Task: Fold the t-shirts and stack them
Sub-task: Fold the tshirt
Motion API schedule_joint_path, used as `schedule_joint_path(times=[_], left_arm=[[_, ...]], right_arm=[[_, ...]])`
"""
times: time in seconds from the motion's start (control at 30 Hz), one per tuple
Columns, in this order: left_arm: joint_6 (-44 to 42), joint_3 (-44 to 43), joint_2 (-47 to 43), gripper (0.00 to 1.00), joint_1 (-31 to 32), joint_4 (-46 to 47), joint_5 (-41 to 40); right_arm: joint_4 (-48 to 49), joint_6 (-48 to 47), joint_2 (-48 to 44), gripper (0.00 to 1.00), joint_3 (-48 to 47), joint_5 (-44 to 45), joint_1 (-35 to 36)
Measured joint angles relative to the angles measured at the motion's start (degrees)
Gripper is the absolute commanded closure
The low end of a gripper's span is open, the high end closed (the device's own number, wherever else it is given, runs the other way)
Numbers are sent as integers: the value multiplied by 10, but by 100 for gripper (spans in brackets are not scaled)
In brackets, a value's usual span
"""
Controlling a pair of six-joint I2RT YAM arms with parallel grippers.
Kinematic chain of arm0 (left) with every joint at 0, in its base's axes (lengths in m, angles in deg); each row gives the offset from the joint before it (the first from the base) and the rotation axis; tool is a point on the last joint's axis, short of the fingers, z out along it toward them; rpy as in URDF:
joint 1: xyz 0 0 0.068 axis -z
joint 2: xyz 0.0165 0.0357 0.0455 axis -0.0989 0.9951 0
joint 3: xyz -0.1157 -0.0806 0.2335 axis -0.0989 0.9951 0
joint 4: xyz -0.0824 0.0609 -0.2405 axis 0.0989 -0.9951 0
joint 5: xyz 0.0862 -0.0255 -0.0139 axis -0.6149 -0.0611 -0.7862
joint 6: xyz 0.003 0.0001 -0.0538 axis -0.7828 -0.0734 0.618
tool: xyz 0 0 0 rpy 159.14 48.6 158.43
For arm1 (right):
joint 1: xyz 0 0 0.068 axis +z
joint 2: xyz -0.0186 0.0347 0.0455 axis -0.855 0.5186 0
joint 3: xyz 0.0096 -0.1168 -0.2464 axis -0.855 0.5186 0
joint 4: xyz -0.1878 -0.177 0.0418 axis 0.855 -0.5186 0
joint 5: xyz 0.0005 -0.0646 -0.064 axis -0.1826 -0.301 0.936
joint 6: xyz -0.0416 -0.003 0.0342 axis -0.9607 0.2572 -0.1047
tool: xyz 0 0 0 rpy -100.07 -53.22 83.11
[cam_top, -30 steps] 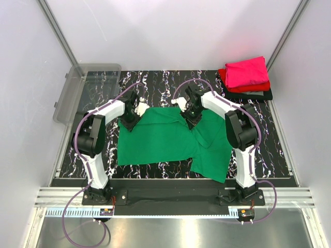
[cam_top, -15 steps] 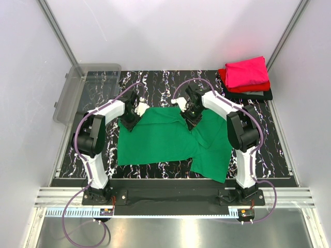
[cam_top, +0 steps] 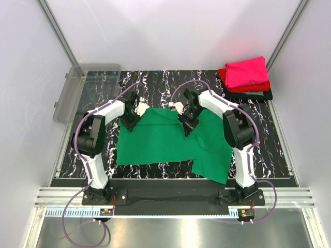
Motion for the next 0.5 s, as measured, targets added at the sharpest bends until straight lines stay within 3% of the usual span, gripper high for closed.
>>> schedule_joint_path(times=[0.1, 0.23, 0.27, 0.3, 0.33, 0.37, 0.5], left_arm=[[0, 3, -3, 72, 0, 2, 0], [0, 7, -6, 72, 0, 4, 0], [0, 9, -7, 72, 0, 5, 0], [0, 10, -8, 72, 0, 5, 0], [0, 11, -9, 72, 0, 5, -1], [0, 11, -9, 73, 0, 5, -1], [0, 11, -9, 72, 0, 5, -1]], right_arm=[[-5, 2, 39, 99, -30, -16, 2], [-10, 14, 91, 91, -81, -43, 2], [-12, 17, 101, 87, -96, -50, 2], [-15, 22, 111, 69, -111, -58, 2], [-17, 27, 118, 61, -123, -66, 2], [-17, 30, 120, 57, -130, -75, 2], [-24, 33, 114, 54, -141, -109, 2]])
